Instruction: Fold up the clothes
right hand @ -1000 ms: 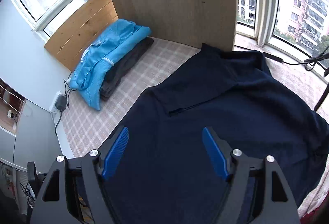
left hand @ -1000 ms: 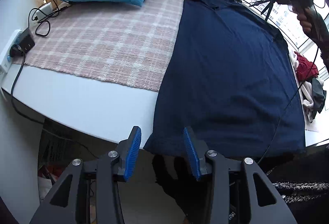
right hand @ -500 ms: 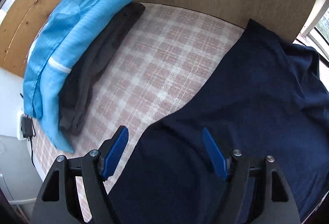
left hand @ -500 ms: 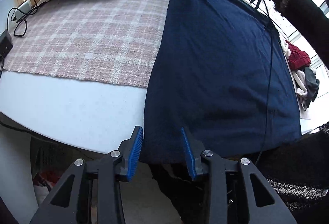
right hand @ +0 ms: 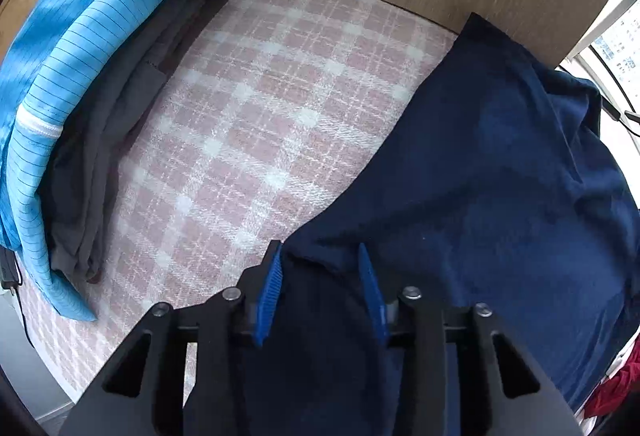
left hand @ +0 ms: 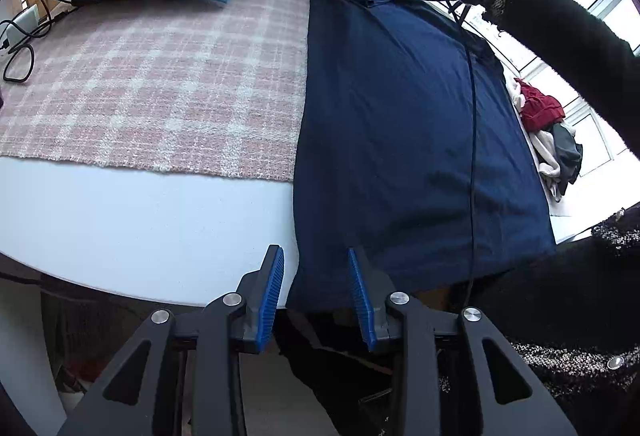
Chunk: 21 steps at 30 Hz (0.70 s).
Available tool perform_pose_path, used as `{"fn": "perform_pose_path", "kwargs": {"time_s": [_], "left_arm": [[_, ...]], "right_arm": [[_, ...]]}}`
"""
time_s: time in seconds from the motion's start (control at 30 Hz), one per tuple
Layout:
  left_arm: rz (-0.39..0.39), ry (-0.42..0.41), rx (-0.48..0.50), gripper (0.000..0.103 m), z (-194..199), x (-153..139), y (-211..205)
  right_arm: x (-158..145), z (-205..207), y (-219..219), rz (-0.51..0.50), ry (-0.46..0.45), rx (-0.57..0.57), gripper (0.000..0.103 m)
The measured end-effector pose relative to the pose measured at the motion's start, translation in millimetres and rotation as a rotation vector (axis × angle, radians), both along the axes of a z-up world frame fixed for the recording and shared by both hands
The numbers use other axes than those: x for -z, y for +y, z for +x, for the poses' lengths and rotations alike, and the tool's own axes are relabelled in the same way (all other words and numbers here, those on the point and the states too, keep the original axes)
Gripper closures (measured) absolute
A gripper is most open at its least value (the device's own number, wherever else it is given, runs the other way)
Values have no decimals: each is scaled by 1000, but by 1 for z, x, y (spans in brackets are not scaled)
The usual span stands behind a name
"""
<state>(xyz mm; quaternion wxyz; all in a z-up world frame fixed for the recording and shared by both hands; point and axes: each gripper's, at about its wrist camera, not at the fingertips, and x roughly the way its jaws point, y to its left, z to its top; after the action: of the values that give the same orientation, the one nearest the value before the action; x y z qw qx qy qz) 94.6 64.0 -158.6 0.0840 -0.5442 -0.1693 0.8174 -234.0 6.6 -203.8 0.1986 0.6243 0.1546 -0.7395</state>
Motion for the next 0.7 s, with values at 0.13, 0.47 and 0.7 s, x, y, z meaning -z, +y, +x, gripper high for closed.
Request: {"fn": "perform_pose_path", "kwargs": {"time_s": [0.13,0.47,0.7], "left_arm": [[-8,-25,36,71,-3,5,4],[7,9,91,100,-2,-4,16],[43,82,125,100,-1,-40,52]], "right_arm": [[-1,0,16,-57,-30,18,91],[-28,3,61,-227,-32,65,95],[-68,-18,83,-276,5,45,95]]}}
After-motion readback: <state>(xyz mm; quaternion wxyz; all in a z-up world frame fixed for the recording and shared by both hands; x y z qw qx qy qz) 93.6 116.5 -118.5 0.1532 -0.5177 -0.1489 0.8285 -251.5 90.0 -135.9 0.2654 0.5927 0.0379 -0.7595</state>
